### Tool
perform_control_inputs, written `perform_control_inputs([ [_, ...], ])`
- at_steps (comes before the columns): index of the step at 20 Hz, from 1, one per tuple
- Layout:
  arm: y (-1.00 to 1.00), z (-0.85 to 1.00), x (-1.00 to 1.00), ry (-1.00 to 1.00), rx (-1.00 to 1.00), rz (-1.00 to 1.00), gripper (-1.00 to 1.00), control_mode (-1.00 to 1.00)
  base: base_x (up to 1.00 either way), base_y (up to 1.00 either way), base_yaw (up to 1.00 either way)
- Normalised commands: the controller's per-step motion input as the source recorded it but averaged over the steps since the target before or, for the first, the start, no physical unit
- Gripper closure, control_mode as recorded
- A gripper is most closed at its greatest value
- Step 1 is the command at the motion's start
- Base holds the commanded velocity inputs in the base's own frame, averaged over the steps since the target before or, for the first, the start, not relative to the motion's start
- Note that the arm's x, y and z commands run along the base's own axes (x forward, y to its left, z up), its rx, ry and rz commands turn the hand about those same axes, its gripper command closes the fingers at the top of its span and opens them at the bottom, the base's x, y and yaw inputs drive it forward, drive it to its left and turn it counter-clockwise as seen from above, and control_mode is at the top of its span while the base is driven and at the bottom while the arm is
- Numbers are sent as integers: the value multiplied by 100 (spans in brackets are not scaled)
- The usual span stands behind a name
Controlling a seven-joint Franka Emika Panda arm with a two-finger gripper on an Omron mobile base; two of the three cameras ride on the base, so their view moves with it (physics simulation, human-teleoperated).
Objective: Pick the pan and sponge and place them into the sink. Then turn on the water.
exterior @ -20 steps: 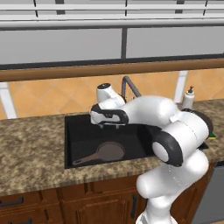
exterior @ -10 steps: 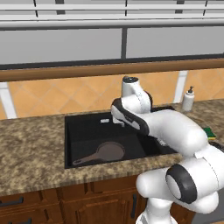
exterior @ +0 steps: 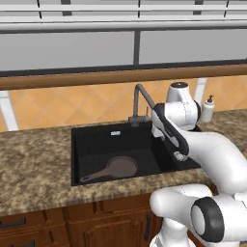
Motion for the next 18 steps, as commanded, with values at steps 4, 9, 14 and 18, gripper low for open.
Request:
perform_control_inputs([
  [4,-100,3,37,21,0,1,-100,-100,0,0,0],
  [9,-100,0,74,21,3,0,-100,-100,0,0,0],
  [14,-100,-3,79,19,6,0,-100,-100,0,0,0],
  [18,-98,-23,19,3,10,0,-100,-100,0,0,0],
])
